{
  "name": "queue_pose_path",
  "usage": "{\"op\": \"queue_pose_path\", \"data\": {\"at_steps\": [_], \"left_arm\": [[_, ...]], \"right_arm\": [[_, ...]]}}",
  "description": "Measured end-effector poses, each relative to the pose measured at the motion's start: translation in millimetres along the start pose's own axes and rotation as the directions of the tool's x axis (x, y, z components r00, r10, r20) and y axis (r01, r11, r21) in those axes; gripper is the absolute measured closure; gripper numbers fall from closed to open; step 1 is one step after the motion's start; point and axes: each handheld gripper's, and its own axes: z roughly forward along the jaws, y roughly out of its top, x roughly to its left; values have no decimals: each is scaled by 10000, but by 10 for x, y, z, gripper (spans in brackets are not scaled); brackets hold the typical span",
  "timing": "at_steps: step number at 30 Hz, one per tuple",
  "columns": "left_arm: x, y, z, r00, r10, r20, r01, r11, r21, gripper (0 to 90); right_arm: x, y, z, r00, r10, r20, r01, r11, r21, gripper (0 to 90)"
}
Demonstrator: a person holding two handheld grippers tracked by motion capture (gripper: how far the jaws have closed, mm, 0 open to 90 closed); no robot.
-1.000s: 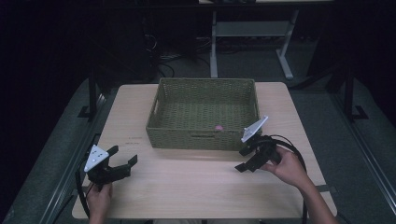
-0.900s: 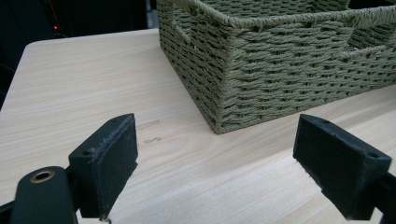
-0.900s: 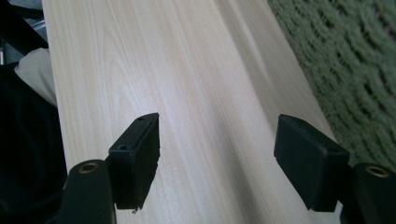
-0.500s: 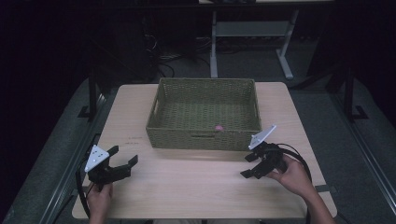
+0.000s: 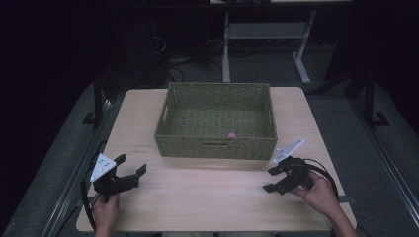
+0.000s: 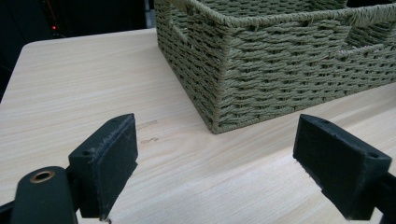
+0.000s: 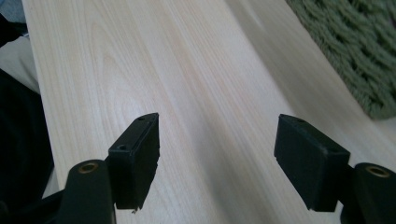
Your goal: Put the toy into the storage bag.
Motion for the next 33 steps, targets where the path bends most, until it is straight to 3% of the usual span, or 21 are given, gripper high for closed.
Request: {"op": "queue_pose_path", "data": {"at_steps": [18, 33], "left_arm": [[-12, -2, 7, 10000, -4, 4, 4, 10000, 2, 133], [-22, -3, 2, 10000, 5, -5, -5, 10000, 12, 133]], "right_arm": [[24, -427, -84, 9968, 746, 287, -733, 9963, -455, 305], [82, -648, -95, 9931, 1087, 429, -1049, 9909, -843, 304]]}}
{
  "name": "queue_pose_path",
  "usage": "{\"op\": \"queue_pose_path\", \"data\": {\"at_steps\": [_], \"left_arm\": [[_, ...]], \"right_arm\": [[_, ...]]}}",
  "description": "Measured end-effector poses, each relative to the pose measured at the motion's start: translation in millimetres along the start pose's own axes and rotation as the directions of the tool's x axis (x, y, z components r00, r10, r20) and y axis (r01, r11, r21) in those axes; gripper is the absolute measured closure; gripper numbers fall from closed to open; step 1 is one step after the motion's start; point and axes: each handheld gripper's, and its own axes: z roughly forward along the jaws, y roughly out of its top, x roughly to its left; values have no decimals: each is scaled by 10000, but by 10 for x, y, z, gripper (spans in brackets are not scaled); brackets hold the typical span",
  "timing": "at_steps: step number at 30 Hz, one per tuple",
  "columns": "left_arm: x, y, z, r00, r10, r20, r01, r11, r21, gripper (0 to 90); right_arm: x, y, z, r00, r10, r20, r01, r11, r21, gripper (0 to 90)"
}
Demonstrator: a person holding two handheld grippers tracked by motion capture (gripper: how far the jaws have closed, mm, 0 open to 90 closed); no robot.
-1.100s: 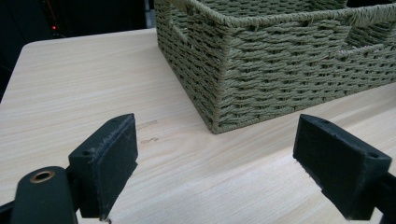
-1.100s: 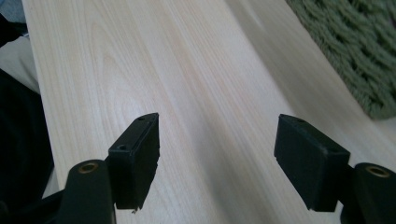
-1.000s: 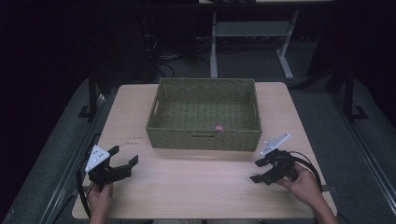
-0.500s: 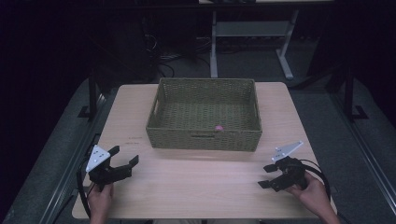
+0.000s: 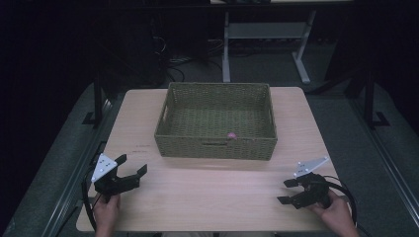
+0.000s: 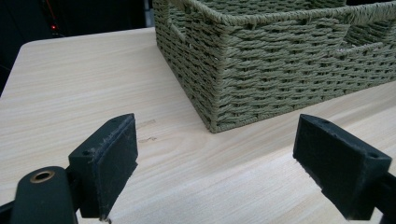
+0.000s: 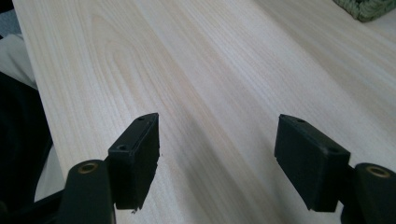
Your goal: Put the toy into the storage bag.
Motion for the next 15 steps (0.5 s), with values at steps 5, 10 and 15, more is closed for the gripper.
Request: {"op": "queue_pose_path", "data": {"at_steps": [5, 10, 15], "left_arm": [[10, -1, 0, 10000, -27, -28, 27, 10000, 19, 133], [21, -2, -12, 9999, -88, -54, 87, 10000, -45, 133], [18, 1, -3, 10000, -1, -52, 1, 10000, -16, 133]], "right_arm": [[54, -77, -27, 9999, 27, 130, -23, 9994, -354, 302], [84, -104, -30, 9999, 37, 151, -32, 9993, -376, 296], [127, -48, -61, 9997, -176, 151, 182, 9989, -427, 292]]}}
